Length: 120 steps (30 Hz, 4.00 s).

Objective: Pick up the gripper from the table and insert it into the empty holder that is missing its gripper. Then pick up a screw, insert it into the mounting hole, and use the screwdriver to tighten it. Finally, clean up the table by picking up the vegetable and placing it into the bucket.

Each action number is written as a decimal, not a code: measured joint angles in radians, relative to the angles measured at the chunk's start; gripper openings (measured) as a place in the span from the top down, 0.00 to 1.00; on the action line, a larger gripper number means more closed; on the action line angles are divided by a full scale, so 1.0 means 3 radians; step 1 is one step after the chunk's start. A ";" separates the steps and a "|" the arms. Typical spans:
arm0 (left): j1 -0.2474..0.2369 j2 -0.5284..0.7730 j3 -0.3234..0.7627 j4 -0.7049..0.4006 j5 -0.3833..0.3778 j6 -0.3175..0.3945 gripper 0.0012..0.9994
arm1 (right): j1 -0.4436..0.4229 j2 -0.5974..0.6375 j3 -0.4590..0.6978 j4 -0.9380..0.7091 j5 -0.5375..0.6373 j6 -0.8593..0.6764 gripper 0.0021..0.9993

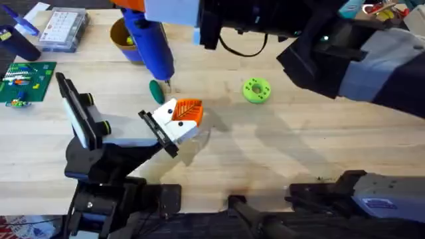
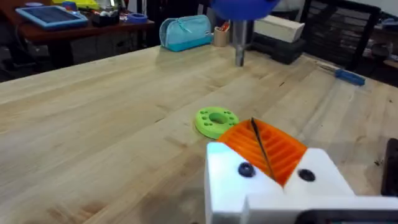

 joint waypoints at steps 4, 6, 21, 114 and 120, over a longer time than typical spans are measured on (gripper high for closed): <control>0.0000 0.0000 0.0000 0.0000 0.0000 0.0000 0.99 | 0.0002 0.0000 0.0000 0.0000 0.0023 0.0000 0.96; 0.0000 0.0000 0.0000 0.0000 0.0000 0.0000 0.99 | 0.0002 0.0000 0.0000 -0.0001 0.0024 0.0000 0.96; 0.0000 0.0000 0.0000 0.0000 0.0000 0.0000 0.99 | 0.0100 0.0178 0.0000 -0.0133 0.0034 0.0041 0.96; 0.0000 0.0000 0.0000 0.0000 -0.0001 -0.0013 0.99 | 0.0175 0.0377 0.0006 -0.0003 -0.0158 0.0087 0.96; 0.0000 0.0000 0.0000 0.0000 -0.0002 -0.0013 0.99 | 0.0067 0.0385 0.0006 0.0464 -0.0185 0.0302 0.96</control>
